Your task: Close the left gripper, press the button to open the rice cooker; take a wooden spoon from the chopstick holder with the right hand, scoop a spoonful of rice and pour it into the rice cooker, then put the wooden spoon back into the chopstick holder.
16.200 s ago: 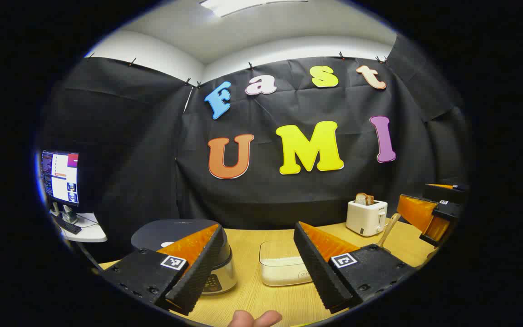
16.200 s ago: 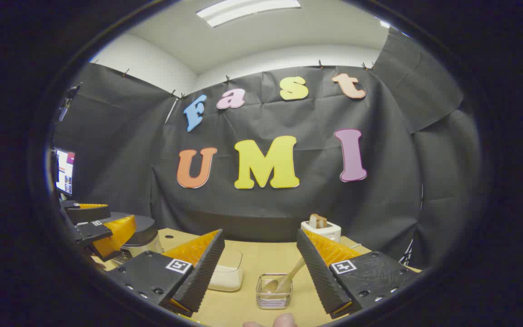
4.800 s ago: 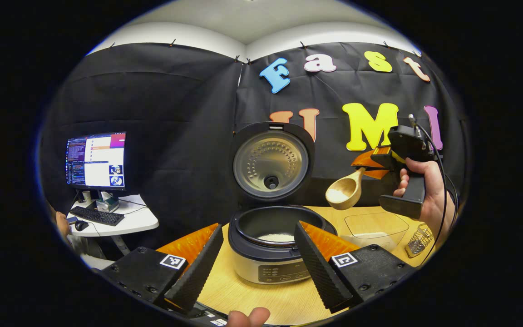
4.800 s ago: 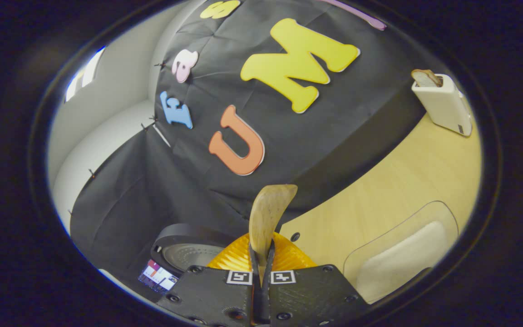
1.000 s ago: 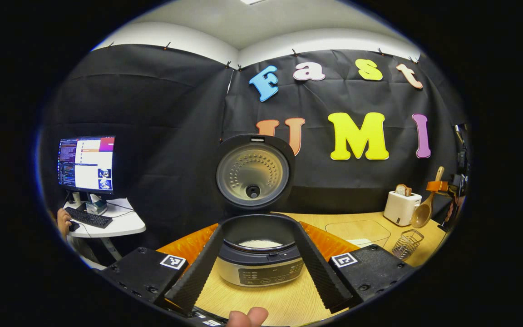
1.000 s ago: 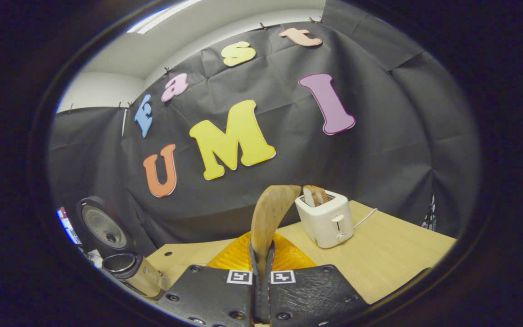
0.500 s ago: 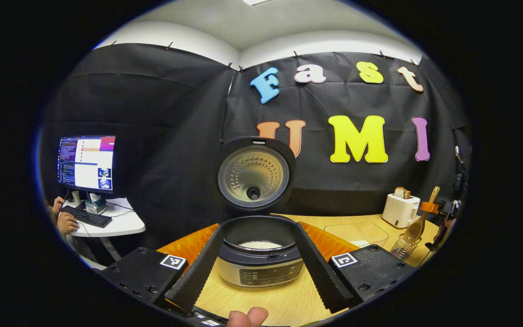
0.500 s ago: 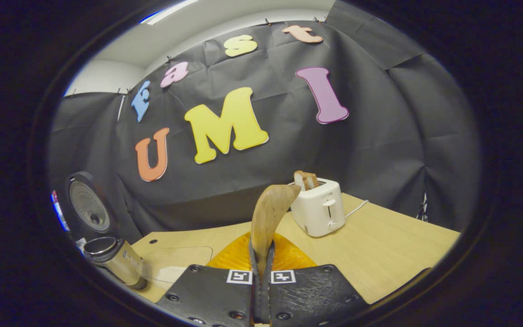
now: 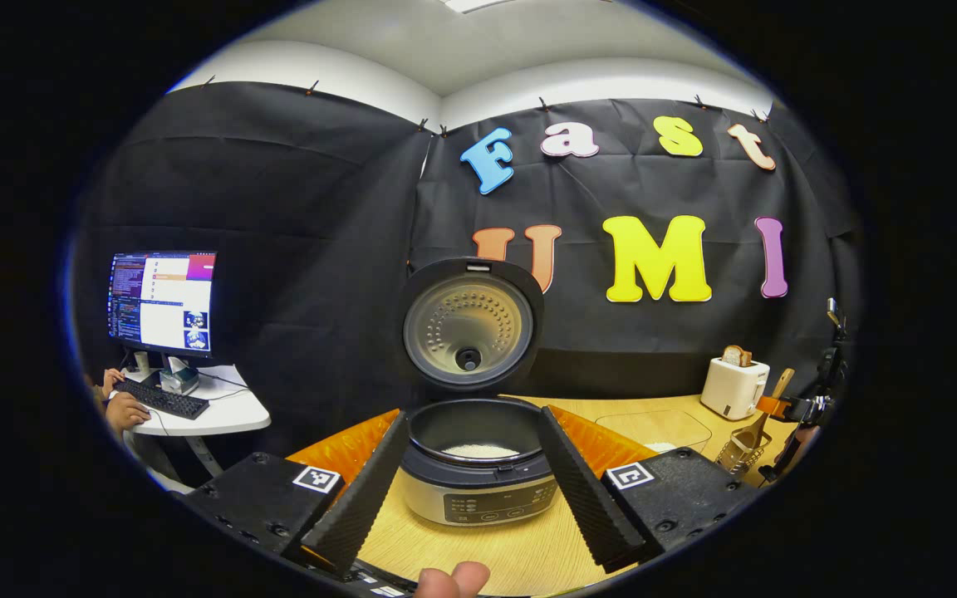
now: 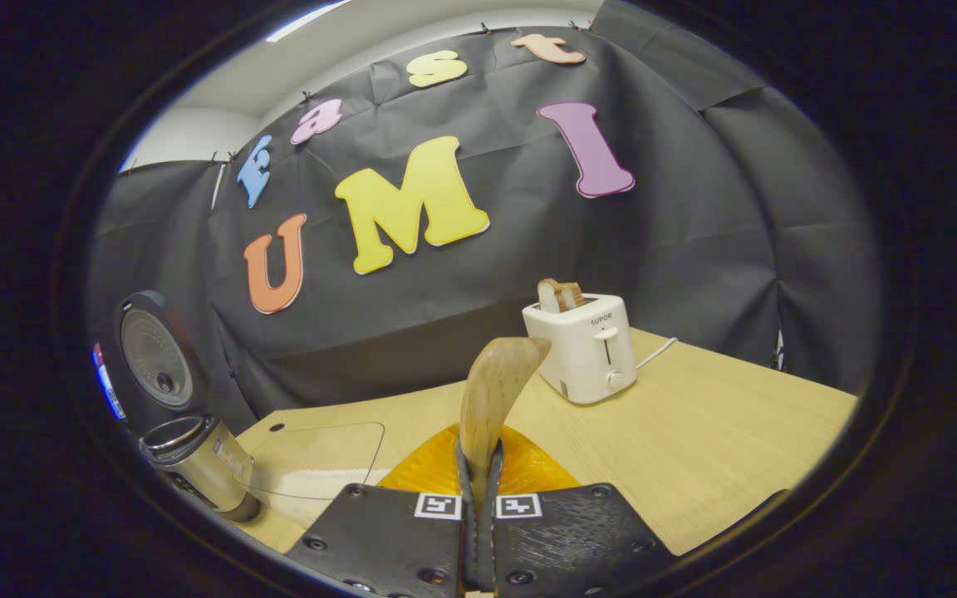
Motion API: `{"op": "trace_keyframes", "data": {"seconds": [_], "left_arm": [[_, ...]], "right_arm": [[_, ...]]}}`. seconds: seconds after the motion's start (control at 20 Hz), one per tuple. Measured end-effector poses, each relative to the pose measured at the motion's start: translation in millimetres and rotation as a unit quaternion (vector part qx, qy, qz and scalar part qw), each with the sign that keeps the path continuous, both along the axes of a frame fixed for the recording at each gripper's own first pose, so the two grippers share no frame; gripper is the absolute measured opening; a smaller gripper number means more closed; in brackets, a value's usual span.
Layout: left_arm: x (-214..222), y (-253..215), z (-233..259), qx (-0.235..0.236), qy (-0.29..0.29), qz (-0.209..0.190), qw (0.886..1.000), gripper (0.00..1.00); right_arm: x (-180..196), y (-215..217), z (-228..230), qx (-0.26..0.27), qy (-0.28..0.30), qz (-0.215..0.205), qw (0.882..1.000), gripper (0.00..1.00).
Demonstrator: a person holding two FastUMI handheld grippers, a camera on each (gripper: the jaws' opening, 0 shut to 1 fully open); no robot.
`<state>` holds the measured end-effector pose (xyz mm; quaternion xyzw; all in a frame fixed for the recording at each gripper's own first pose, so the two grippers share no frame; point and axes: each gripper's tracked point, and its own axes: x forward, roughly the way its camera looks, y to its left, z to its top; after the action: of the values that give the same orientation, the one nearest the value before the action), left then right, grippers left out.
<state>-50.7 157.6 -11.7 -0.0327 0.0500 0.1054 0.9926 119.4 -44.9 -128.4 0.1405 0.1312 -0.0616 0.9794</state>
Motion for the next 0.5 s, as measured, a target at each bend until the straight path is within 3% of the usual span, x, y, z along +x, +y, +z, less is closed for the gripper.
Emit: {"op": "trace_keyframes", "data": {"seconds": [0.25, 0.3, 0.4, 0.45, 0.5], "left_arm": [[-0.8, 2.6, 0.9, -0.006, -0.002, 0.005, 1.0, 1.0], [-1.1, 3.4, 1.1, -0.006, -0.003, 0.006, 1.0, 1.0], [-0.7, 2.7, 1.4, -0.007, -0.003, 0.006, 1.0, 1.0], [0.1, 1.7, 1.2, -0.007, -0.003, 0.006, 1.0, 1.0], [-0.9, 1.5, 2.4, -0.005, -0.004, 0.008, 1.0, 1.0]], "right_arm": [[-1.0, -2.0, -6.5, 0.013, 0.007, 0.0, 1.0, 0.08], [-1.8, -0.8, -5.8, 0.015, 0.004, 0.003, 1.0, 0.05], [-3.0, -4.8, -2.5, 0.009, -0.004, 0.001, 1.0, 0.09], [-3.3, -6.0, -1.3, 0.008, -0.006, 0.003, 1.0, 0.05], [-4.4, -6.1, -3.2, 0.008, -0.004, 0.007, 1.0, 0.33]]}}
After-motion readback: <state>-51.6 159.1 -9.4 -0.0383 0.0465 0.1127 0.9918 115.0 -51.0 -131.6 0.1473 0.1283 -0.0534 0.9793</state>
